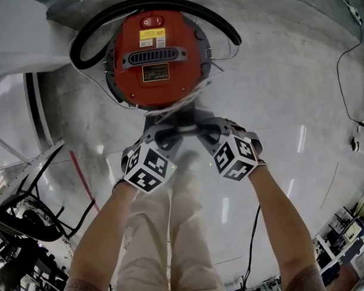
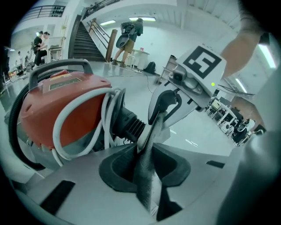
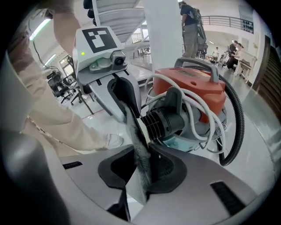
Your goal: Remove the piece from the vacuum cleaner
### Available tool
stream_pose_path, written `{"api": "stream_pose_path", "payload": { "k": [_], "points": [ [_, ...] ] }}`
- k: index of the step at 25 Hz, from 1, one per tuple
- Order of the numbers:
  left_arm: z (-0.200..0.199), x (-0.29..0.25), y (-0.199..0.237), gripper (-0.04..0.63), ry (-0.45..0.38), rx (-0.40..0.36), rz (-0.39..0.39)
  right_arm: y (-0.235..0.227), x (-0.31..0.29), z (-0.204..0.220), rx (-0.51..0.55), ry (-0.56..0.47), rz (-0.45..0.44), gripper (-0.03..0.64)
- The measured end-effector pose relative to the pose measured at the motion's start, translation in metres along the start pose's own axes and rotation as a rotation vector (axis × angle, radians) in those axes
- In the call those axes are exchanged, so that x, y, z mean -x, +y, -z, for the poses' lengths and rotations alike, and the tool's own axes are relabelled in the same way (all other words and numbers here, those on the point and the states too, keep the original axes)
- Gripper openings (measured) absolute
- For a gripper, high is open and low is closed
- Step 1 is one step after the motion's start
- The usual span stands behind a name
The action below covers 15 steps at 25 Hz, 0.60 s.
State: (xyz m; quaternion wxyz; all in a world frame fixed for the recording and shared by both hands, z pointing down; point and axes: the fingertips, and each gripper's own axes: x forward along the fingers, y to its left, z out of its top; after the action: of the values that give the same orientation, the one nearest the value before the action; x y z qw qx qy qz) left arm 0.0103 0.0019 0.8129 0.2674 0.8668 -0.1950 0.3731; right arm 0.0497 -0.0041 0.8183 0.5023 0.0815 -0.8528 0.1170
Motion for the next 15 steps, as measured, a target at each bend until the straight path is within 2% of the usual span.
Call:
{"api": "stream_pose_path", "payload": {
  "k": [2,9,13,15],
  "points": [
    [0.002,0.001,-0.001,0.069,0.002,0.012,-0.006,0.003,0.0,0.001,-0.027,-0.003,0.001,0.052],
    [0.003,0.003,-0.002,0.06,0.017,0.006,-0.015,0.009,0.001,0.003,-0.099,-0.015,0.03,0.038],
    [0.024,0.002,-0.031,0.051,0.075,-0.024,0.039,0.042,-0.002,0.019,-0.051,0.042,-0.051,0.034],
    [0.036,0.0,-0.046,0.049,0.083,-0.011,0.05,0.056,-0.003,0.027,-0.038,0.057,-0.055,0.034]
  ]
}}
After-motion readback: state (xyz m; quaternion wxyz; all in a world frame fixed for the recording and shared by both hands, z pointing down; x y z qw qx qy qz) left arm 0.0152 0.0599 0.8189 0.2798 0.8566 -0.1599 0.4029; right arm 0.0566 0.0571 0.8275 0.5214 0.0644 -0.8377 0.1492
